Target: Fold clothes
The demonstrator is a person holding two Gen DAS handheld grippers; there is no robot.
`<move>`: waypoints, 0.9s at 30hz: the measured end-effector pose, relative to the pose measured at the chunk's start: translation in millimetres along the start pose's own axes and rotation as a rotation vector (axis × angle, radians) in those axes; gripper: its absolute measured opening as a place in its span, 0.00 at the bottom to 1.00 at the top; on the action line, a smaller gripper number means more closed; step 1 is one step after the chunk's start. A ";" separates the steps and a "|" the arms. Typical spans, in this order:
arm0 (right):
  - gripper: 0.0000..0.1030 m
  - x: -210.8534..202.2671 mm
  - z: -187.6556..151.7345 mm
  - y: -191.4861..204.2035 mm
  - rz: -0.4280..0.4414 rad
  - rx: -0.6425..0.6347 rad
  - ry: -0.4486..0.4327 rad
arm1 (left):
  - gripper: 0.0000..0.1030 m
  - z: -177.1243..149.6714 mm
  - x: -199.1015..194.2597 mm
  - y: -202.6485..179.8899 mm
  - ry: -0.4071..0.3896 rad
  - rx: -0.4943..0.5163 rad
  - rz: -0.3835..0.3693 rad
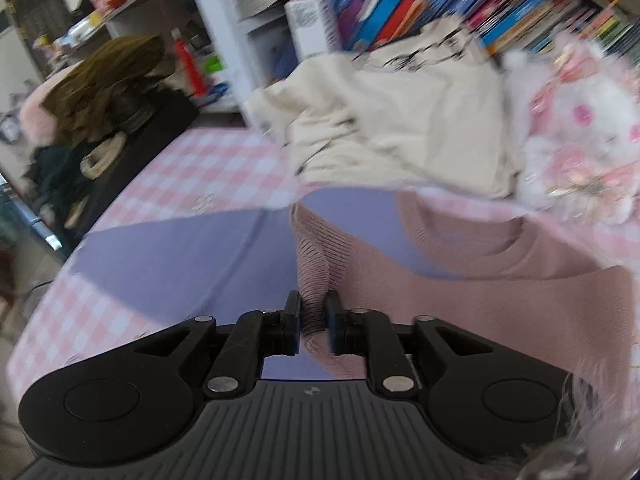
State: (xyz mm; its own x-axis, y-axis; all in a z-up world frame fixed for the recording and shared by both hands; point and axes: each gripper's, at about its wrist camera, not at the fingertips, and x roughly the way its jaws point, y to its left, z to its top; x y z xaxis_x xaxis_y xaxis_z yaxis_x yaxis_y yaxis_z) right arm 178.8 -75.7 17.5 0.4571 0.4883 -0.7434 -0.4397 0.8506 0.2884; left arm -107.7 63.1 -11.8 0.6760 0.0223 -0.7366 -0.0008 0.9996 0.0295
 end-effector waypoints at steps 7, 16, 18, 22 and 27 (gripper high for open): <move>0.30 -36.1 -21.1 -21.9 0.042 0.010 -0.032 | 0.86 6.5 2.3 -11.1 -0.013 -0.006 -0.019; 0.34 -90.3 -94.5 -93.0 -0.237 -0.031 -0.003 | 0.86 12.0 25.4 -13.4 0.040 -0.122 -0.015; 0.37 -101.8 -111.7 -108.0 -0.277 -0.012 0.002 | 0.86 12.0 29.7 -8.5 0.047 -0.179 -0.014; 0.42 -109.1 -138.0 -130.8 -0.354 -0.013 0.031 | 0.86 11.2 41.1 -1.3 0.070 -0.255 0.006; 0.37 -108.4 -155.5 -154.0 -0.374 0.033 0.054 | 0.85 8.6 49.9 1.0 0.091 -0.287 0.043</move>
State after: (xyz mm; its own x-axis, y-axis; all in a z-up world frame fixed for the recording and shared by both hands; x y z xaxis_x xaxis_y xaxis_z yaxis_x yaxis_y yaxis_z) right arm 76.7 -290.0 -40.2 0.5399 0.1331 -0.8312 -0.2250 0.9743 0.0098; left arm -67.7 65.0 -42.7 0.6017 0.0536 -0.7969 -0.2456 0.9618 -0.1207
